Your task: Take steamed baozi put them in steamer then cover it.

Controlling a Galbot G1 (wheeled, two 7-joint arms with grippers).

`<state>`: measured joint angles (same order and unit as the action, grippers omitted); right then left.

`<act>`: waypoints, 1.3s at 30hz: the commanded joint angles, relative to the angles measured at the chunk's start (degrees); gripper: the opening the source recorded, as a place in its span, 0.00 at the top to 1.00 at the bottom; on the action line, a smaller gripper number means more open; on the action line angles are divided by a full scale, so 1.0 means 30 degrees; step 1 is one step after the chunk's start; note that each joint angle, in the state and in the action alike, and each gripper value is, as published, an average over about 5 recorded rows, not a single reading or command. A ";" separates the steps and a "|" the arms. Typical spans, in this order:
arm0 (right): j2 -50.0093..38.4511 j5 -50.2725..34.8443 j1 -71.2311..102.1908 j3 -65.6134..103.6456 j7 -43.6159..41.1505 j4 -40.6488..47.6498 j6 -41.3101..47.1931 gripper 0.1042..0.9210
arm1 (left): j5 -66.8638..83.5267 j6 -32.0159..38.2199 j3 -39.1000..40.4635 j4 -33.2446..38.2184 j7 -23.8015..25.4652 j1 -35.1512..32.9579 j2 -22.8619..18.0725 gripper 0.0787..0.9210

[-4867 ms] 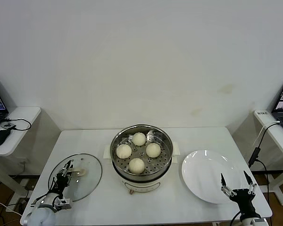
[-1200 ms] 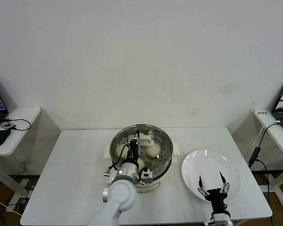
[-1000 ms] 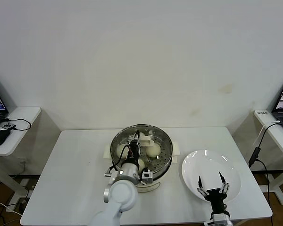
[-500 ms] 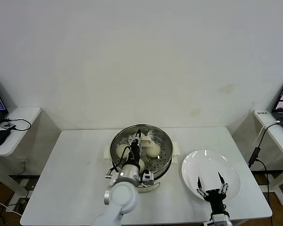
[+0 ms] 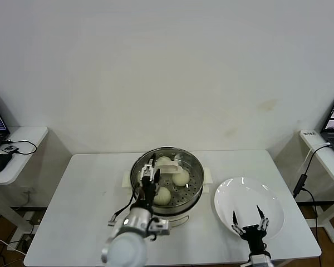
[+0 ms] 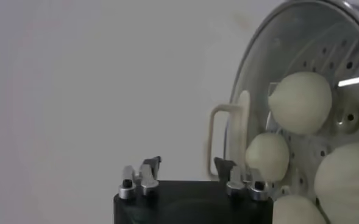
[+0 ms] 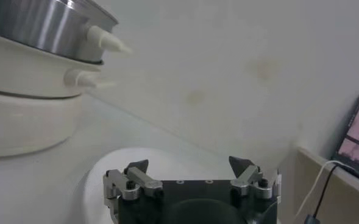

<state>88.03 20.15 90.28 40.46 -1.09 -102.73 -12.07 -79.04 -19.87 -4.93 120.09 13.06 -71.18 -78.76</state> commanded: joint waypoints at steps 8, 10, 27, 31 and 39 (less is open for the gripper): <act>-0.0425 -0.3099 0.0860 -0.0771 -0.0666 -0.0901 -0.0458 0.12 | 2.8791 0.7944 -1.2032 0.2695 -0.6868 -0.9598 0.3676 0.12; -0.0632 -0.3499 0.1258 -0.0868 -0.0762 -0.1220 -0.0631 0.12 | 3.0826 0.8195 -1.2274 0.2152 -0.7015 -1.0080 0.3528 0.12; -0.2080 -0.6056 0.4691 -0.1960 -0.1707 -0.4238 -0.0253 0.12 | 3.4243 0.8695 -1.0027 -0.0111 -0.6245 -1.0918 0.3160 0.12; -0.2250 -0.6425 0.5000 -0.2239 -0.1763 -0.4654 -0.0082 0.12 | 3.4325 0.8418 -1.0099 -0.0633 -0.6372 -1.0800 0.3065 0.12; -0.2532 -0.7569 0.5192 -0.2562 -0.1806 -0.5315 0.1122 0.12 | 3.3781 0.8216 -0.9862 -0.0899 -0.6256 -1.0856 0.2626 0.12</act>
<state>81.41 1.62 103.63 34.17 -6.20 -115.30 -11.56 16.94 3.93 -34.08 119.42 -5.28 -102.63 -70.41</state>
